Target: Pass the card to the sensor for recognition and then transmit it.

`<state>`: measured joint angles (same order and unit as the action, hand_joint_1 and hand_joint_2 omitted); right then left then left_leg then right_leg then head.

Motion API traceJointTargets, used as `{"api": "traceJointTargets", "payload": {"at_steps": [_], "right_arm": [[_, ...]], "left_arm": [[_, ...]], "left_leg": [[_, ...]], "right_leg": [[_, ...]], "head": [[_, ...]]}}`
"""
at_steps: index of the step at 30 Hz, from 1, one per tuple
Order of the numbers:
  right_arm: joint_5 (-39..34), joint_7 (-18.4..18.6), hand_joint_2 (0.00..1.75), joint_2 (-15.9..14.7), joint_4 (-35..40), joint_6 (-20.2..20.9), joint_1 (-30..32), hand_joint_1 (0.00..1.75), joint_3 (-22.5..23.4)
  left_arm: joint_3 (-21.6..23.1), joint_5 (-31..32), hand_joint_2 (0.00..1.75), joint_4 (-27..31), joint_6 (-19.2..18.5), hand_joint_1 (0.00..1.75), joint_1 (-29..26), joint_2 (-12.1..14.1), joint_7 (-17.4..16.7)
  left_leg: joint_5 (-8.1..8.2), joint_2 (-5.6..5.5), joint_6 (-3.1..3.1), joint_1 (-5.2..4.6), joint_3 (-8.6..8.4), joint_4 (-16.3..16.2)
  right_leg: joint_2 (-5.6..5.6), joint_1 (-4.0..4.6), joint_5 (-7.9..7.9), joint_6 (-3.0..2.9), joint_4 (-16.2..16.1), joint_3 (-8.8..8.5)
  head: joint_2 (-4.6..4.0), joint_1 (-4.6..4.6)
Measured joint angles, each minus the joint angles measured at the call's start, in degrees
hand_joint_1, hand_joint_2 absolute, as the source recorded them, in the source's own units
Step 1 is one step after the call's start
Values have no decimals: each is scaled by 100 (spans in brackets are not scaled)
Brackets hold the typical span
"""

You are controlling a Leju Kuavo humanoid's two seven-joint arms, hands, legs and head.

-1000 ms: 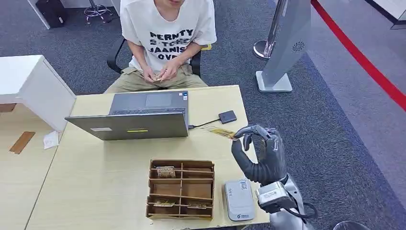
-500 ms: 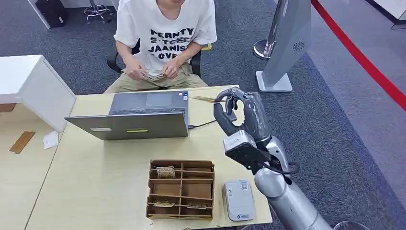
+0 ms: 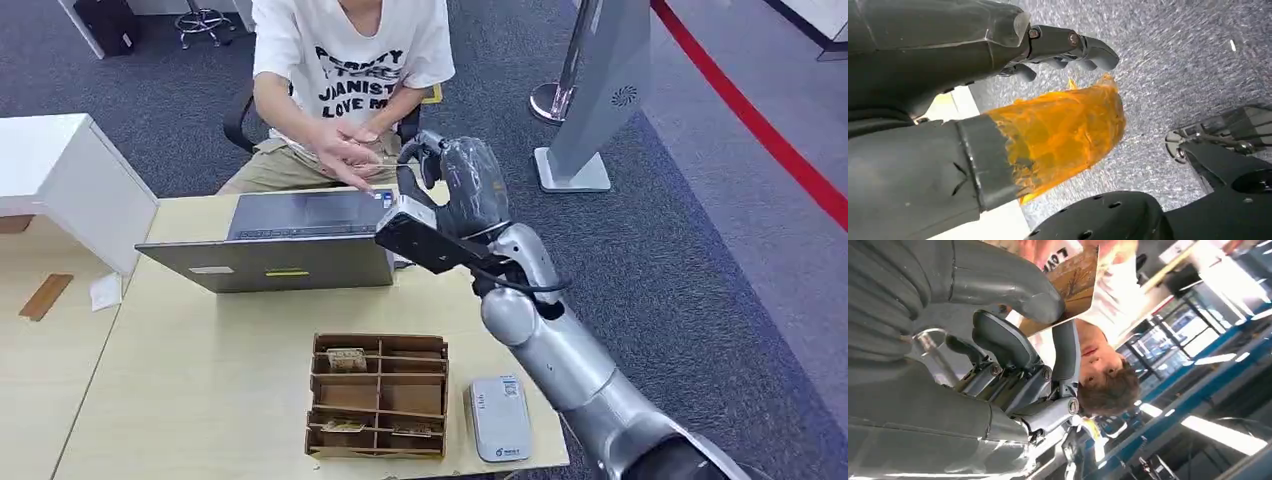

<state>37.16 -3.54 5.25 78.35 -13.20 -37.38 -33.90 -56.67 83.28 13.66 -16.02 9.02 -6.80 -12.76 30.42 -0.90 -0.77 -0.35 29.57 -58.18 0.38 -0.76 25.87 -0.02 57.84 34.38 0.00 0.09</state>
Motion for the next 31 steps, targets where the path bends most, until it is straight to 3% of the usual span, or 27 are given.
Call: {"api": "traceJointTargets", "payload": {"at_steps": [9, 10, 11, 12, 13, 18, 22, 27, 31], "right_arm": [[406, 144, 175, 290, -956, -28, -425, 175, -15], [433, 144, 175, 317, -1005, -20, -424, 148, -24], [446, 140, 175, 343, -1049, -11, -424, 93, -39], [461, 133, 175, 362, -1081, 0, -423, 7, -55], [483, 124, 175, 376, -1105, 15, -421, 0, -74], [413, 159, 175, 402, -1162, 284, -381, 0, -127], [220, 132, 175, 400, -1031, 277, -177, 0, -118], [-716, -413, 175, 439, -553, 265, 249, 0, -53], [-1595, -721, 175, 448, -44, 245, 664, 0, 81]], "left_arm": [[146, 22, 0, -4, -26, 0, 66, -4, -57], [146, 20, 0, -4, -28, 0, 66, -4, -57], [146, 17, 0, -4, -28, 0, 66, -4, -57], [146, 7, 0, -4, -28, 0, 65, -4, -57], [146, -9, 0, -4, -28, 0, 64, -4, -57], [146, -195, 0, -4, -7, 0, -2, -2, 161], [129, -346, 0, -4, 29, 0, -167, 0, 396], [127, -295, 0, -7, 77, 0, -159, 2, 63], [105, -433, 0, -7, 159, 0, -158, 4, 37]], "left_leg": [[0, -3, 0, 0, 1, 0], [0, -3, 0, 0, 2, 0], [0, -3, 0, 0, 2, 0], [0, -3, 0, 0, 3, 0], [1, -2, 0, 0, 3, 0], [2, -1, -1, 0, 3, 0], [2, 1, -1, -2, 2, 0], [2, -2, -1, -2, 4, 0], [2, 0, -1, -1, 3, 0]], "right_leg": [[-1, 0, 0, 0, 0, 0], [-1, 0, 0, 0, 0, 1], [-1, 0, 0, 0, 0, 2], [0, 0, 1, 0, 0, 2], [0, 0, 1, 0, 0, 3], [0, 0, 2, 1, -2, 3], [1, 1, 2, 1, -3, 4], [0, 0, 2, 1, -4, 6], [0, 1, 2, 1, -4, 6]], "head": [[0, 0], [0, 0], [0, -2], [0, 0], [0, 0], [0, 2], [0, 0], [0, 0], [0, 0]]}}
